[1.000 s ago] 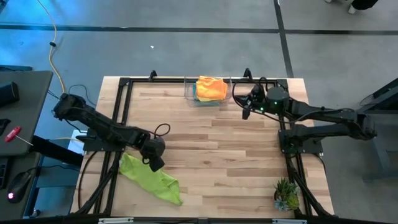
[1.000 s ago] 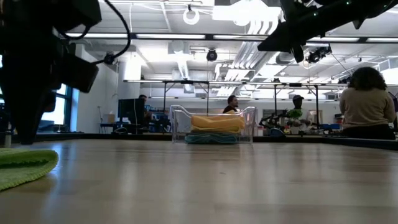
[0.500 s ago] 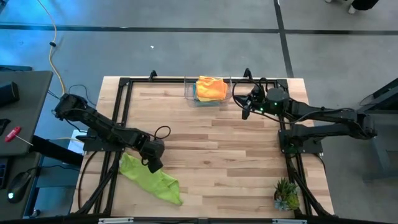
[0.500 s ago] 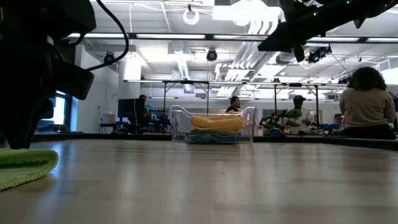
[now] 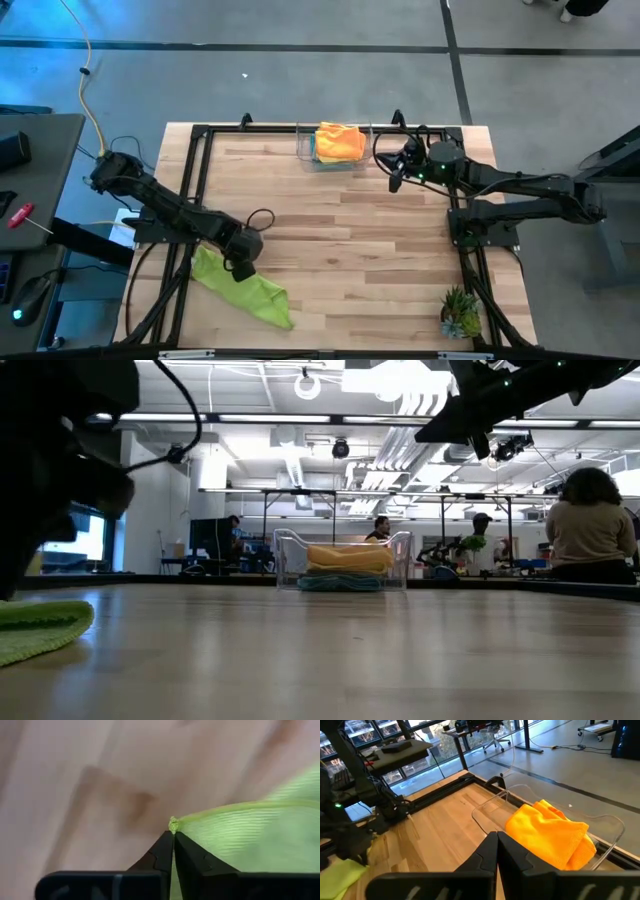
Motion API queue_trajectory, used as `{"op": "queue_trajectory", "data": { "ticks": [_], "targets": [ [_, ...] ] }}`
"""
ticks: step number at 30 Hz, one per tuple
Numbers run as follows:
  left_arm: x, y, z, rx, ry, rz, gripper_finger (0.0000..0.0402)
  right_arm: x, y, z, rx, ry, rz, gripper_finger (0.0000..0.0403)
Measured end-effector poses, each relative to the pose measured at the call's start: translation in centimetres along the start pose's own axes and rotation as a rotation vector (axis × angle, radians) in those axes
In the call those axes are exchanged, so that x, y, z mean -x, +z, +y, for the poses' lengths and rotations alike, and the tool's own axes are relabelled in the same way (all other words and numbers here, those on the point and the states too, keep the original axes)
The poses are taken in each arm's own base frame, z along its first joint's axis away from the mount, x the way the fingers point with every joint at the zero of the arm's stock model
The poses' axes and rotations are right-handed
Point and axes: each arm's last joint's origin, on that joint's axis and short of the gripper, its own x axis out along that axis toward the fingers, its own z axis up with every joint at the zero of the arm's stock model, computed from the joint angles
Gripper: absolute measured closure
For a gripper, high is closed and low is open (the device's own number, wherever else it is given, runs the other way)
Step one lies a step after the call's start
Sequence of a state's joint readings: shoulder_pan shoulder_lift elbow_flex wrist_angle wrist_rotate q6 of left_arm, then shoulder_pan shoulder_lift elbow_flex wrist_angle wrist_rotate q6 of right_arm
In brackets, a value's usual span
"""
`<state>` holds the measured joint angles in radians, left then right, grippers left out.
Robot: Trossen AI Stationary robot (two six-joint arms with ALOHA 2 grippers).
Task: Fold microfiber towels
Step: Fold the green towel
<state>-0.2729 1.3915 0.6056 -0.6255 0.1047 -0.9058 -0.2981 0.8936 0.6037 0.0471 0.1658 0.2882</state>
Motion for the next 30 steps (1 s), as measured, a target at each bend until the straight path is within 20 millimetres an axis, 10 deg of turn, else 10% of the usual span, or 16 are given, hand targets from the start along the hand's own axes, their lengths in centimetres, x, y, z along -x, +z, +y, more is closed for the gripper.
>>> {"op": "queue_trajectory", "data": {
  "ticks": [15, 30],
  "targets": [
    [13.7, 4.8, -4.9, -0.173, -0.132, -0.422, 0.0401, 0.3, -0.2, 1.9, -0.04, 0.325, 0.07, 0.039],
    [22.5, 8.5, -4.8, -0.004, -0.143, -0.83, 0.0402, 0.5, -4.4, 7.2, -0.054, 0.601, 0.378, 0.0204]
  ]
}}
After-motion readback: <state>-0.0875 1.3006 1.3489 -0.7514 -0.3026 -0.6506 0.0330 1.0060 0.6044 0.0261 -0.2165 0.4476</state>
